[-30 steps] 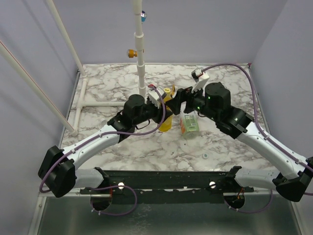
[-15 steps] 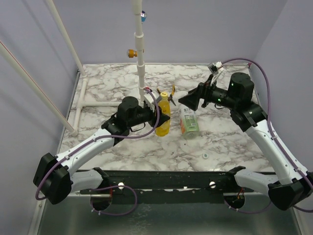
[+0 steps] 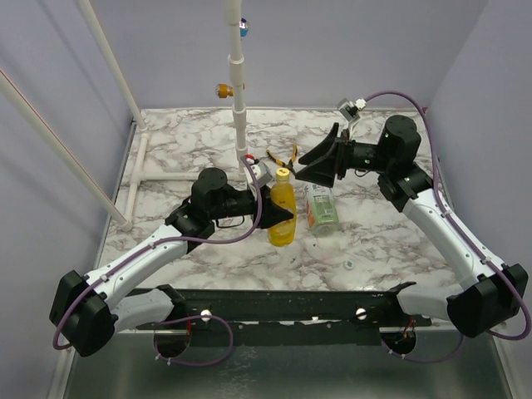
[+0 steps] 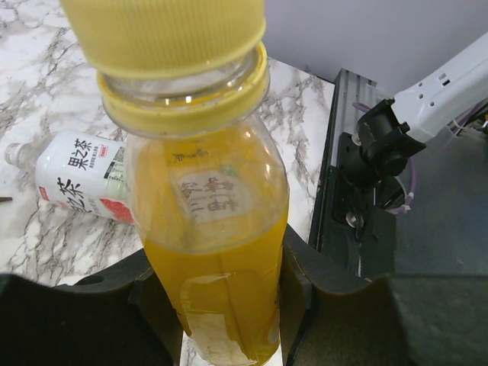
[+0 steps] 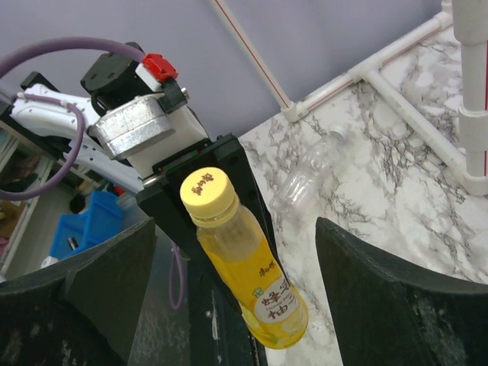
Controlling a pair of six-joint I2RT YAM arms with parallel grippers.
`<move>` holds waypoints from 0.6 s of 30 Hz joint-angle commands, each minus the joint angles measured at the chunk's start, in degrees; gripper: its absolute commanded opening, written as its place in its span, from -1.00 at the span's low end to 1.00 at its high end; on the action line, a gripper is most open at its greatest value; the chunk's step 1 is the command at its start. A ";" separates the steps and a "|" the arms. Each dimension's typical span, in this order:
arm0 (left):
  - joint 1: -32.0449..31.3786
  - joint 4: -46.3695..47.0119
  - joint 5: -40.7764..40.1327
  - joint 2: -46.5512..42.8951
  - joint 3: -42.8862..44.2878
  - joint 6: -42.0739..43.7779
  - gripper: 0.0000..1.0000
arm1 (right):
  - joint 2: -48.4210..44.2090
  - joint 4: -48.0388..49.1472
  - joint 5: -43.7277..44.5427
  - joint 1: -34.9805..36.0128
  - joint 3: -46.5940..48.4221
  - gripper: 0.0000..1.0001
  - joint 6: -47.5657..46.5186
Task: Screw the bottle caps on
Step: Screw the bottle cap onto the plastic bottle.
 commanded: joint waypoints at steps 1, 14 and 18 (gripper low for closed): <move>0.20 2.65 3.66 0.33 -0.52 -1.86 -1.00 | -0.14 6.45 -0.60 0.21 -0.97 0.75 3.87; 0.09 5.28 3.80 2.37 -0.27 -2.96 -1.00 | 3.21 4.98 8.96 7.93 1.04 0.58 2.23; 0.08 5.42 3.54 2.32 -0.52 -3.09 -1.00 | 4.33 4.67 9.04 8.30 1.84 0.50 2.12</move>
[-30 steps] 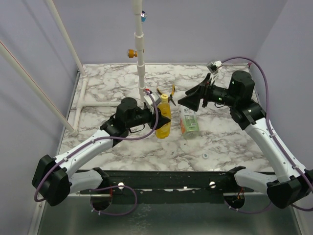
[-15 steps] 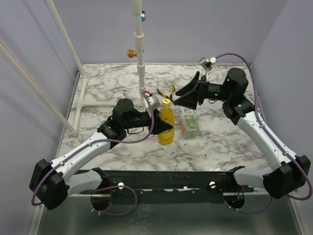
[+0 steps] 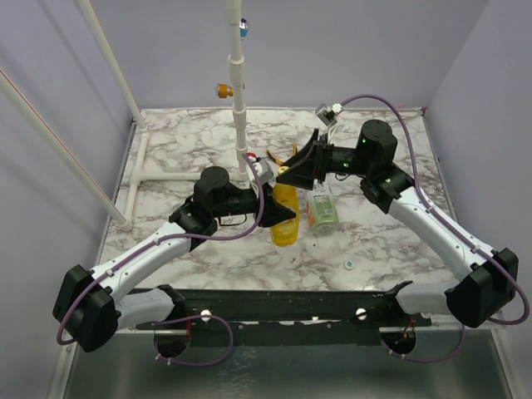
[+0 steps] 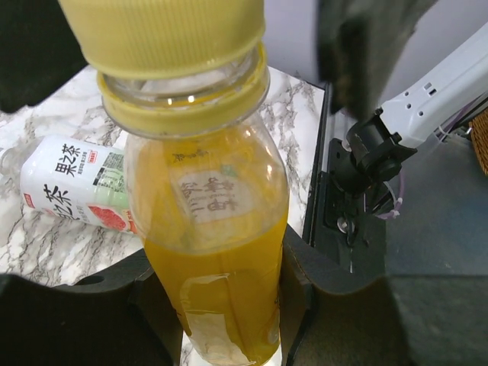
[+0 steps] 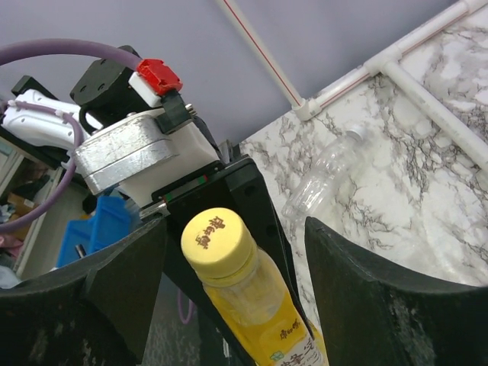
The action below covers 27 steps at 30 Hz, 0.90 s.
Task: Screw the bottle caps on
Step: Screw the bottle cap onto the plastic bottle.
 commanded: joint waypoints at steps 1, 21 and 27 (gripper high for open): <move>0.13 2.26 1.55 0.17 -0.58 -0.58 -1.00 | 1.08 0.50 2.54 0.81 1.99 0.50 -0.48; 0.14 3.76 1.67 1.23 -0.76 -1.87 -1.00 | 3.68 -2.38 7.40 5.42 5.79 0.28 -2.55; 0.14 3.82 1.05 1.47 -1.04 -2.29 -1.00 | 3.32 -3.16 8.32 5.88 6.06 0.21 -3.08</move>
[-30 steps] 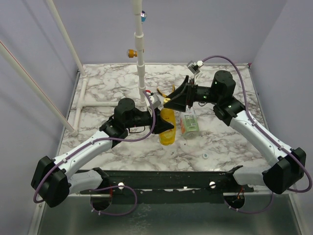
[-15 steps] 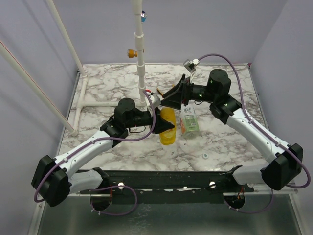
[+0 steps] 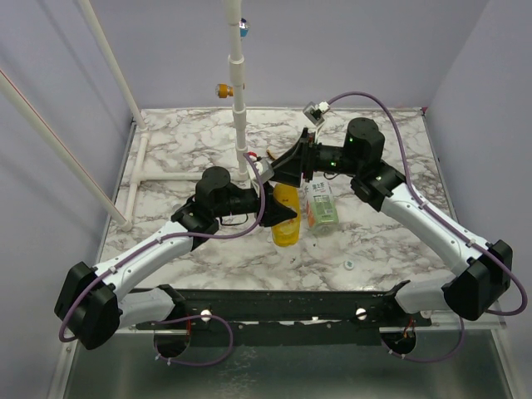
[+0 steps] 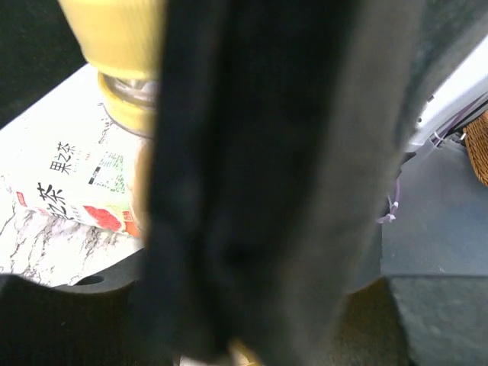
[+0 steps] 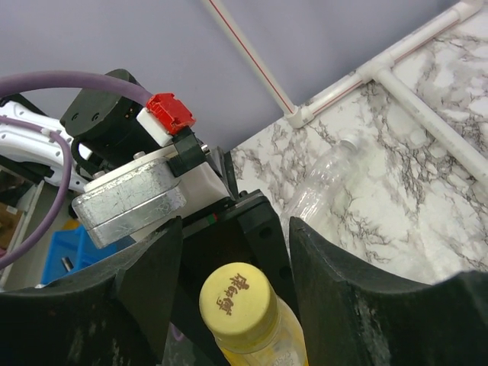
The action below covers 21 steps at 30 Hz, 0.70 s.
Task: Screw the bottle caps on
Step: Screw the bottle cap onto the plastic bottle.
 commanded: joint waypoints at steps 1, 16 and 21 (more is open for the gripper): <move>0.09 1.79 0.93 0.36 -0.59 -0.51 -1.00 | 0.24 -1.11 1.73 0.57 2.22 0.20 -1.35; 0.16 1.96 0.86 1.67 -0.91 -1.12 -1.00 | -0.72 -1.30 2.49 0.92 1.53 0.20 -2.01; 0.20 2.14 0.88 1.85 -1.46 -1.19 -1.00 | -1.27 -1.66 3.06 1.01 1.31 0.20 -2.34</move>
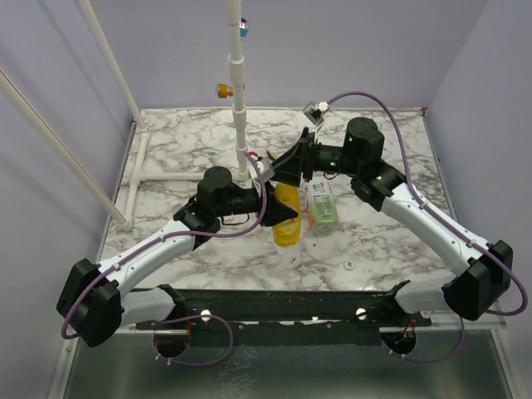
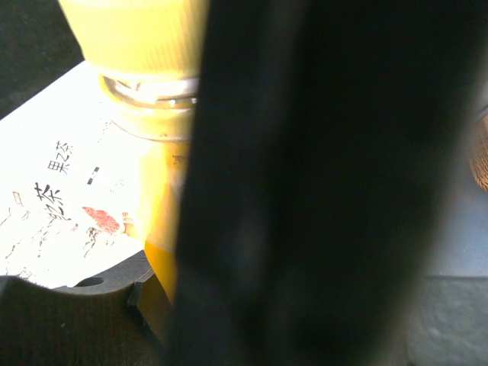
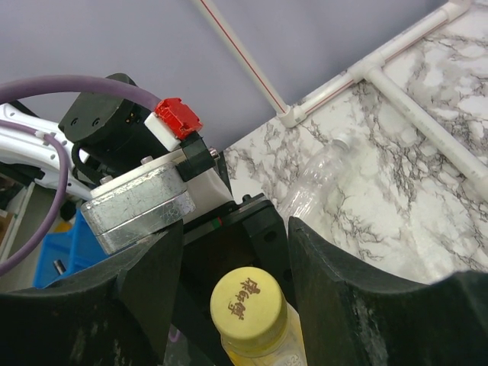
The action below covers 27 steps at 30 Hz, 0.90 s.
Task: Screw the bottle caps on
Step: Screw the bottle cap onto the plastic bottle.
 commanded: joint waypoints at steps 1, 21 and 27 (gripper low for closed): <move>0.20 0.80 0.83 0.59 -1.20 -0.53 -1.00 | -1.37 -0.22 1.86 0.75 0.63 0.20 -1.29; 0.99 0.80 0.80 1.13 -0.90 -0.97 -1.00 | -3.63 -1.31 3.11 0.86 -0.78 0.20 -2.33; 1.13 0.80 1.09 1.64 -0.54 -0.89 -1.00 | -4.05 -2.02 3.87 0.81 -1.00 0.20 -2.92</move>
